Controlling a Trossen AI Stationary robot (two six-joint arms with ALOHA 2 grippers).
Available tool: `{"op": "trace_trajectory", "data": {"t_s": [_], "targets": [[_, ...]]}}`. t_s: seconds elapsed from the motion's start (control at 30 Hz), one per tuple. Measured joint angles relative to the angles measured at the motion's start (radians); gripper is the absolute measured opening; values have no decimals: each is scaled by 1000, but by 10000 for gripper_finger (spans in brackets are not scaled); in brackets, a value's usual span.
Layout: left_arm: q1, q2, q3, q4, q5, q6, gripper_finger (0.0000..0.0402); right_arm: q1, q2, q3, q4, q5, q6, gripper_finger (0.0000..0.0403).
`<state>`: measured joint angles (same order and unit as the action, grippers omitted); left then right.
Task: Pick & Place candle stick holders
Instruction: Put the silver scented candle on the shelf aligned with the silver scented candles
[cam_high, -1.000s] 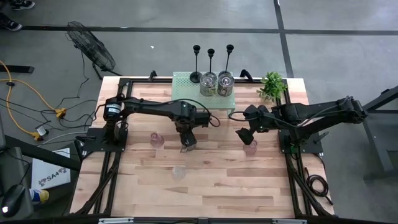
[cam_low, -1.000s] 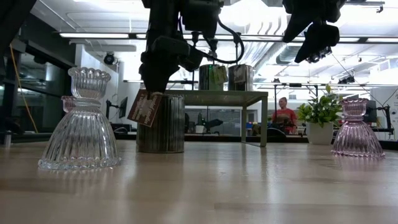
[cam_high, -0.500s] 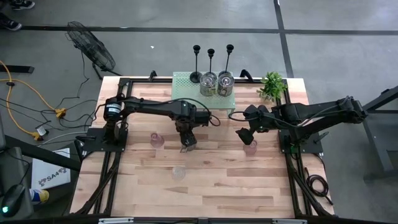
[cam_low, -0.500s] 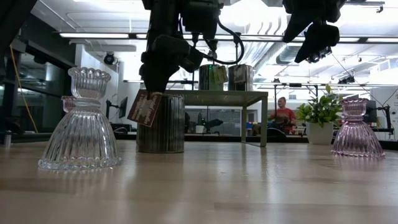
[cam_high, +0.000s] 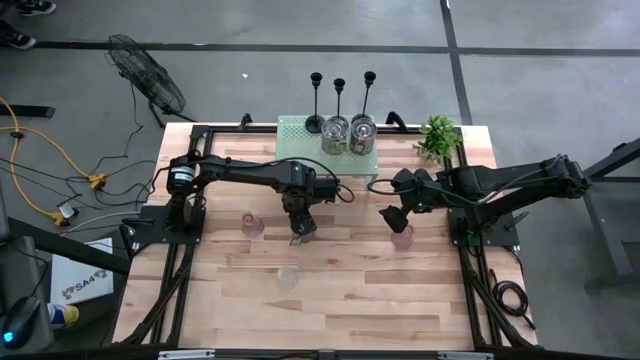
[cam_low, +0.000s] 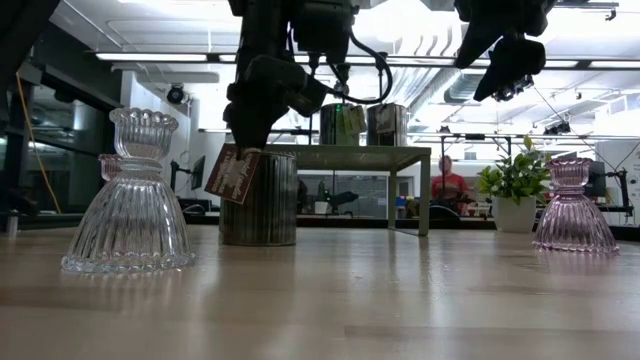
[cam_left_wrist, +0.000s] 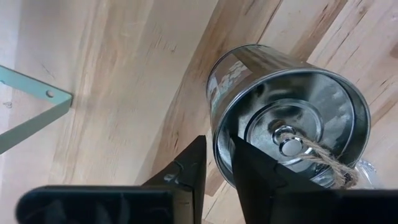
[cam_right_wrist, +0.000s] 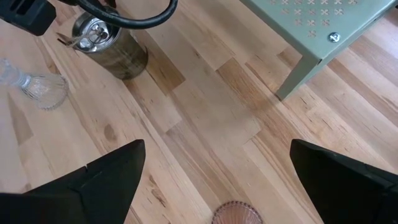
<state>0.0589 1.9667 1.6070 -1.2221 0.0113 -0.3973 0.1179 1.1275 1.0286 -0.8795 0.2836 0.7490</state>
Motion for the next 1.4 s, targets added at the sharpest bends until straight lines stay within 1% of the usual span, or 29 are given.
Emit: {"op": "trace_trajectory", "data": {"t_s": [0.2, 0.27, 0.97, 1.17, 1.4], "targets": [[0, 0, -1, -2, -4, -1, 15, 0, 0, 0, 0, -5, -13, 392], [0, 0, -1, -1, -1, -3, 6, 0, 0, 0, 0, -5, -14, 392], [0, 0, 0, -8, -1, 26, 1, 0, 0, 0, 0, -7, -23, 392], [0, 0, 0, -11, -3, 34, 0, 0, 0, 0, 0, -31, -32, 392], [-1, 0, 0, -39, -32, 36, 0, 0, 0, 0, 3, -31, -39, 392]]}}
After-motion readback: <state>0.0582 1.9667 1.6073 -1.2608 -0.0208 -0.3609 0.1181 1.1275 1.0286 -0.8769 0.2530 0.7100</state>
